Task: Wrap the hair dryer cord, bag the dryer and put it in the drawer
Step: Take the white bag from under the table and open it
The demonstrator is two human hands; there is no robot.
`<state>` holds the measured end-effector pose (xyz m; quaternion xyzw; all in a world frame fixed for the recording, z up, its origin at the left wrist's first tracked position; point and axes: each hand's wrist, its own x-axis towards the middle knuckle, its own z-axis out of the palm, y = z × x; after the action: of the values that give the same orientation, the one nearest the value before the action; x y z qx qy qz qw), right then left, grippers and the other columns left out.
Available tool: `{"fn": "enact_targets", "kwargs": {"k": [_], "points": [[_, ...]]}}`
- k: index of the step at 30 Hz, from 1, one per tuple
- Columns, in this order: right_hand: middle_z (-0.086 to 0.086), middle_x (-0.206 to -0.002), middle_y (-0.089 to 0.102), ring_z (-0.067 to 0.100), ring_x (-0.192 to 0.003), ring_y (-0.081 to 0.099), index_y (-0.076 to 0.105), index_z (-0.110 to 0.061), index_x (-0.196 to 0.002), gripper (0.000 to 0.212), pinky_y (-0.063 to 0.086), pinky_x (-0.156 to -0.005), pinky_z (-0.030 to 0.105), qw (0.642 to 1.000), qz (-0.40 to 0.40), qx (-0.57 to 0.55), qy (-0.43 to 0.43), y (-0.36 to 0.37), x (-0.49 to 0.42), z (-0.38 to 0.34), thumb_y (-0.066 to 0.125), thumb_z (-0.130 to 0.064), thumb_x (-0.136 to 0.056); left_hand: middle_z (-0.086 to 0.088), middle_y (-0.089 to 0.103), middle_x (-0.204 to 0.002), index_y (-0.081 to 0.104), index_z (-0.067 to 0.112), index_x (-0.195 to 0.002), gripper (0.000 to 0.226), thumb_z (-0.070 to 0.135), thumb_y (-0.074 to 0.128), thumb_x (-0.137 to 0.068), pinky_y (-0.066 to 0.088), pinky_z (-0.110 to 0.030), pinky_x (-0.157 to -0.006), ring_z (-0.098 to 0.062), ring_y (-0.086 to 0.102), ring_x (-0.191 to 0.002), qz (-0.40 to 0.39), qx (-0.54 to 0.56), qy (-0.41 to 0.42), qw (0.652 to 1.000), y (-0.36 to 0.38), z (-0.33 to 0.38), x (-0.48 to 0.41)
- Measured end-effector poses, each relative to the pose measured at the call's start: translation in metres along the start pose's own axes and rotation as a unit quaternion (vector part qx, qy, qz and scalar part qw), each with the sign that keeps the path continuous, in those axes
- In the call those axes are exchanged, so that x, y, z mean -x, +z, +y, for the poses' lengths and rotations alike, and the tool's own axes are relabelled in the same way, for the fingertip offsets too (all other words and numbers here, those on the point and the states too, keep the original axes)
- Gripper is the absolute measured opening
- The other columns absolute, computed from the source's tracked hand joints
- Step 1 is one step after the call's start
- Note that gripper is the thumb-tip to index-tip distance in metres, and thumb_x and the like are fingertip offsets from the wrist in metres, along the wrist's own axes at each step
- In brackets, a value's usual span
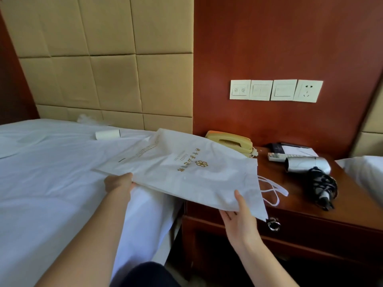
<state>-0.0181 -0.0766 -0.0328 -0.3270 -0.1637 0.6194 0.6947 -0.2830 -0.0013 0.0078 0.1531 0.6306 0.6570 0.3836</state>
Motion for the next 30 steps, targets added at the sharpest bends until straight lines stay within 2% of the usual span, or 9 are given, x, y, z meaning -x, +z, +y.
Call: {"fn": "enact_targets", "kwargs": {"k": [3,7,10,14,17,21,25,28,30], "points": [[0.001,-0.129,0.06,0.023,-0.115,0.058,0.048,-0.022,-0.135,0.041,0.048,-0.086,0.034,0.999,0.034,-0.024,-0.035,-0.013,0.004,-0.022,0.05,-0.021,-0.094,-0.024,0.051,-0.134,0.038,-0.007,-0.133,0.076,0.014,0.073,-0.069,0.048,-0.044,-0.097,-0.037,0.058,-0.115,0.003,-0.091,0.023,0.996,0.002,-0.002,0.016],[0.004,-0.127,0.059,0.024,-0.118,0.054,0.05,-0.02,-0.13,0.036,0.045,-0.09,0.035,0.996,0.058,0.012,-0.071,-0.025,0.012,-0.044,0.036,-0.015,-0.098,-0.021,0.004,-0.158,-0.005,-0.001,-0.149,0.097,0.018,0.066,-0.085,0.022,-0.045,-0.113,-0.037,0.016,-0.143,0.001,-0.274,0.085,0.958,0.012,-0.004,0.048],[0.001,-0.123,0.062,0.02,-0.115,0.056,0.055,-0.023,-0.126,0.038,0.049,-0.085,0.032,0.99,0.037,0.101,-0.095,-0.029,0.019,-0.054,0.037,-0.012,-0.095,-0.019,-0.011,-0.158,-0.005,0.004,-0.15,0.097,0.029,0.064,-0.087,0.009,-0.048,-0.116,-0.032,-0.005,-0.147,-0.028,-0.392,0.109,0.913,0.018,-0.012,0.066],[-0.006,-0.125,0.061,0.014,-0.117,0.055,0.05,-0.027,-0.133,0.043,0.047,-0.094,0.034,0.972,-0.039,0.211,-0.101,-0.027,0.029,-0.062,0.037,-0.012,-0.096,-0.012,0.022,-0.156,0.025,0.014,-0.148,0.071,0.048,0.048,-0.09,0.014,-0.047,-0.115,-0.028,0.017,-0.144,-0.116,-0.573,0.19,0.789,0.034,-0.026,0.101],[-0.012,-0.126,0.059,0.007,-0.117,0.053,0.048,-0.029,-0.135,0.046,0.042,-0.099,0.032,0.951,-0.08,0.284,-0.097,-0.022,0.035,-0.062,0.038,-0.009,-0.095,-0.001,0.037,-0.15,0.038,0.021,-0.142,0.058,0.053,0.038,-0.093,0.021,-0.039,-0.113,-0.022,0.033,-0.138,-0.268,-0.596,0.244,0.716,0.057,-0.027,0.132],[-0.028,-0.1,0.066,-0.005,-0.103,0.054,0.06,-0.04,-0.107,0.045,0.038,-0.099,0.028,0.931,-0.113,0.337,-0.087,-0.016,0.038,-0.06,0.039,-0.003,-0.093,-0.001,0.052,-0.13,0.052,0.018,-0.128,0.049,0.051,0.04,-0.094,0.035,-0.03,-0.1,-0.017,0.05,-0.12,-0.426,-0.487,0.196,0.736,0.09,-0.026,0.17],[-0.02,-0.109,0.06,-0.005,-0.103,0.053,0.051,-0.03,-0.127,0.04,0.035,-0.102,0.028,0.927,-0.118,0.348,-0.075,-0.02,0.028,-0.056,0.038,-0.007,-0.096,-0.001,0.058,-0.113,0.055,0.014,-0.123,0.043,0.043,0.035,-0.098,0.047,-0.032,-0.089,-0.012,0.059,-0.09,-0.454,-0.462,0.153,0.746,0.114,-0.032,0.184],[-0.017,-0.112,0.06,-0.003,-0.107,0.053,0.058,-0.029,-0.12,0.032,0.037,-0.099,0.025,0.915,-0.107,0.381,-0.079,-0.025,0.019,-0.055,0.041,-0.012,-0.098,0.002,0.057,-0.095,0.056,0.015,-0.12,0.037,0.039,0.037,-0.099,0.047,-0.018,-0.061,-0.004,0.052,-0.072,-0.451,-0.451,0.138,0.758,0.124,-0.035,0.185],[-0.021,-0.107,0.06,-0.007,-0.102,0.054,0.059,-0.034,-0.11,0.029,0.04,-0.092,0.021,0.903,-0.105,0.409,-0.081,-0.027,0.013,-0.055,0.041,-0.014,-0.098,0.001,0.055,-0.098,0.056,0.012,-0.123,0.04,0.039,0.039,-0.099,0.043,-0.018,-0.056,-0.009,0.053,-0.076,-0.448,-0.474,0.146,0.743,0.129,-0.038,0.183]]}}
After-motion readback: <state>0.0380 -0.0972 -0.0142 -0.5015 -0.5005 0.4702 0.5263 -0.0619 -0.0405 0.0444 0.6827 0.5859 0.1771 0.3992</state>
